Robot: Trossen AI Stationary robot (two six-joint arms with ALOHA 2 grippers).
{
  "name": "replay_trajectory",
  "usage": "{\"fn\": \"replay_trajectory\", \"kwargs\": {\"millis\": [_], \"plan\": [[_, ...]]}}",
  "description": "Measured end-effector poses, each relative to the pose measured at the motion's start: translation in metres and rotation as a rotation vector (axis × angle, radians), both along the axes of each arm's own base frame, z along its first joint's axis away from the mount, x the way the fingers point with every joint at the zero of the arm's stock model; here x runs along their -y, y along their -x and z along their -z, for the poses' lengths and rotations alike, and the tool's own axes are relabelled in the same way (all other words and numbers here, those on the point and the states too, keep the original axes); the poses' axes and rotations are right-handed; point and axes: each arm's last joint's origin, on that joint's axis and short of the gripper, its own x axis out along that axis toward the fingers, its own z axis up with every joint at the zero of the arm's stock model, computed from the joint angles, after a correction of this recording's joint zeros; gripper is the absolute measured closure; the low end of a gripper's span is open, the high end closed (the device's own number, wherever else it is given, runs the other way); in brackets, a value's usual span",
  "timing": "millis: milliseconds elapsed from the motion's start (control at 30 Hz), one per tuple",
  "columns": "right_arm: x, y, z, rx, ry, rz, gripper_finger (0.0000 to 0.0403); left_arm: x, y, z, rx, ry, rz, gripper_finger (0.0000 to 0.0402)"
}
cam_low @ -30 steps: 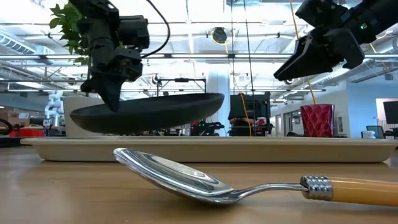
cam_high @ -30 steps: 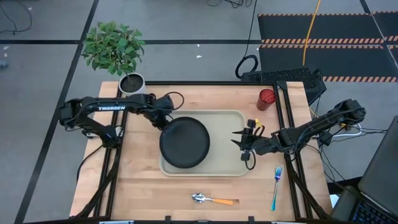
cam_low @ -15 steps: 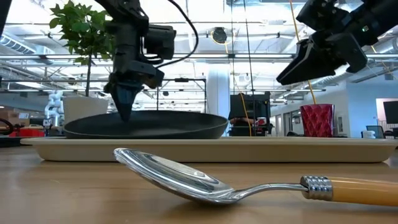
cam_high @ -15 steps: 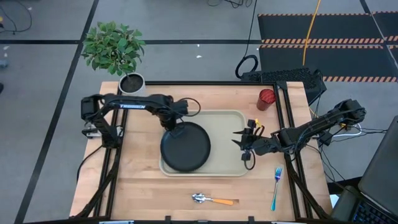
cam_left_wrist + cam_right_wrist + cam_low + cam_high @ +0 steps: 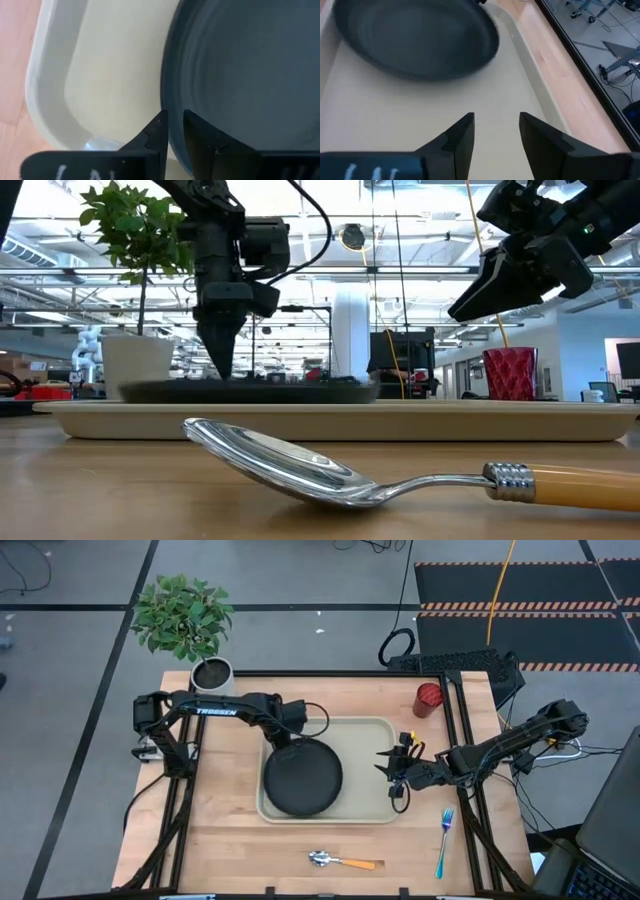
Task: Pick and place plate/cup/fork/spoon on tray
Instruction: Put the black plate in the center of the gray tray
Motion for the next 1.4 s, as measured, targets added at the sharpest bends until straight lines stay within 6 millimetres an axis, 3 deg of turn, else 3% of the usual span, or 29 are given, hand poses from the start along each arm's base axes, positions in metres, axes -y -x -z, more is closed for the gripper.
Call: {"fn": "replay_trajectory", "kwargs": {"millis": [367,667,933,1033,1233,1400], "plan": [[-0.001,-0.002,-0.001,0.016,-0.019,-0.023,0.0254,0.000,0.001,0.000,-0.009,0.001,0.020,0.0333],[-0.002,-0.003,-0.003,0.021,-0.046,-0.025,0.0254,0.005,0.008,-0.020,-0.129,0.015,0.202,0.0332],[-0.004,0.010,0.002,-0.179,-0.135,0.029,0.0254,0.011,0.015,-0.011,-0.186,0.045,0.231,0.0332],[-0.010,0.004,-0.008,-0.101,-0.142,-0.021,0.0254,0.010,0.011,-0.011,-0.141,0.033,0.259,0.0332],[-0.024,-0.012,-0.027,0.070,-0.257,-0.298,0.0254,0.007,-0.009,-0.014,0.063,-0.017,0.268,0.0332],[-0.024,-0.018,-0.037,0.187,-0.374,-0.316,0.0254,0.009,-0.015,-0.016,0.114,-0.038,0.289,0.0332]]}}
